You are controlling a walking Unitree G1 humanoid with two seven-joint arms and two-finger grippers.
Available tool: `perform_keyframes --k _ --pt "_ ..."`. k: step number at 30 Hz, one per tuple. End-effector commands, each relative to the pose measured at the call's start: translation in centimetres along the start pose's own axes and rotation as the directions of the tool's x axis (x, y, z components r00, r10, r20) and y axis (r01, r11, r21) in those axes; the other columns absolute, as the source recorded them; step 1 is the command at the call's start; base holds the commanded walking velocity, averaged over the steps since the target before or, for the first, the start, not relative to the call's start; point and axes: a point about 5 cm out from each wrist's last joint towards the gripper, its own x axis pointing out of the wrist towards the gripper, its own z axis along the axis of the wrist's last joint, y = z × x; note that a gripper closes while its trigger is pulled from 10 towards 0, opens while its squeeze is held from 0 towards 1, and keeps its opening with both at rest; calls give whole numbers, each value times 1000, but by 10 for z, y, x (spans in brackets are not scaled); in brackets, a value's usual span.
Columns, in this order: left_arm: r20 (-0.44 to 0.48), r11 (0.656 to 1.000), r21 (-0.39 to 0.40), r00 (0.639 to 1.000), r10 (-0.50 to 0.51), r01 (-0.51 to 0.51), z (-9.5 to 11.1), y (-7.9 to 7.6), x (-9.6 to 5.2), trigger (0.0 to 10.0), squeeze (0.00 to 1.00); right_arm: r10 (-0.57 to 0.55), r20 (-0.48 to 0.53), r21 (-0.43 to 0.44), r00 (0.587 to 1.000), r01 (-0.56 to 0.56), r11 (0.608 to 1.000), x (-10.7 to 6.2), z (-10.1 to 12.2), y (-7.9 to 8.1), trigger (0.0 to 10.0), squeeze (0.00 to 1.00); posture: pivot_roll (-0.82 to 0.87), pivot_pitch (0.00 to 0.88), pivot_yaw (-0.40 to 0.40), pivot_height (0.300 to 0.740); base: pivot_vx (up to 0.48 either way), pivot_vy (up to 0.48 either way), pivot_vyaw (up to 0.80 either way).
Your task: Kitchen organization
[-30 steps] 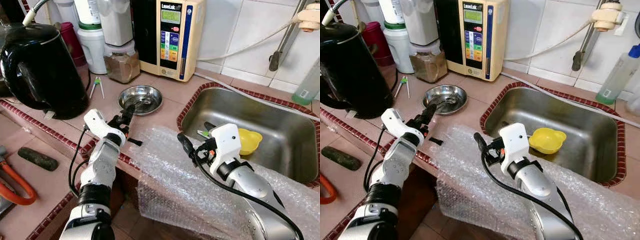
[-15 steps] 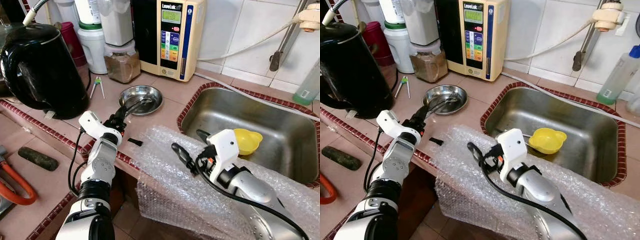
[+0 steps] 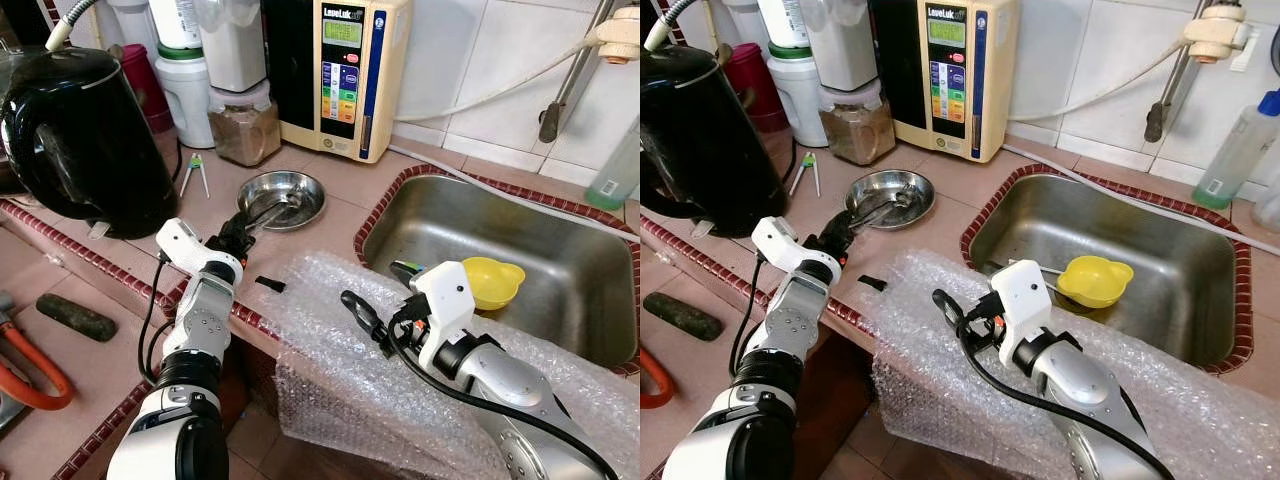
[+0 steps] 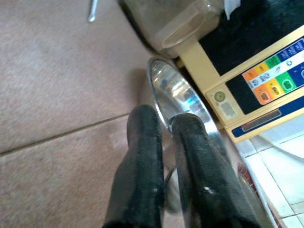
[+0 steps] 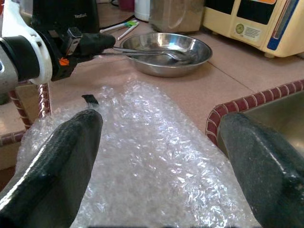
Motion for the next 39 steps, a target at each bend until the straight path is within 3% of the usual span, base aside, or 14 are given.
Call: perform_keyframes --k 1,13,17,18,19,20,24,32,39 --pt "13 1000 0 1000 -22 22 6 -7 5 0 0 -15 10 -17 1000 15 1000 0 2 -1 10000 0 -134 0 76 740 0 0 0" --pt "9 999 -8 999 -31 31 5 -8 5 0 0 -32 25 -36 999 33 999 5 4 -5 10000 0 -120 0 69 740 0 0 0" --pt "24 998 43 998 -54 53 9 -8 4 0 0 -33 27 -41 999 34 999 6 5 -6 10000 0 -119 0 66 740 0 0 0" --pt "19 997 51 998 -52 51 8 -8 4 10000 0 -34 26 -42 999 35 998 6 4 -6 10000 0 -118 0 65 740 0 0 0" --pt "16 996 57 998 -66 65 8 -8 3 10000 725 -36 23 -45 999 37 998 6 3 -6 10000 0 -118 0 64 740 0 0 0" --pt "15 994 63 996 -87 86 8 -10 2 10000 1000 -35 21 -47 999 36 998 6 3 -5 10000 0 -118 0 64 740 0 0 0" --pt "49 984 113 989 -141 135 9 -18 0 10000 1000 -33 20 -53 999 35 998 6 2 -4 10000 0 -121 0 65 740 0 0 0" --pt "78 985 126 989 -124 114 7 -20 -4 10000 1000 -32 16 -73 999 33 997 4 2 -3 10000 0 -129 0 66 740 0 0 0" --pt "35 984 131 992 -124 119 -7 -19 -10 10000 1000 -33 11 -76 999 33 997 4 1 -3 10000 0 -131 0 65 740 0 0 0"
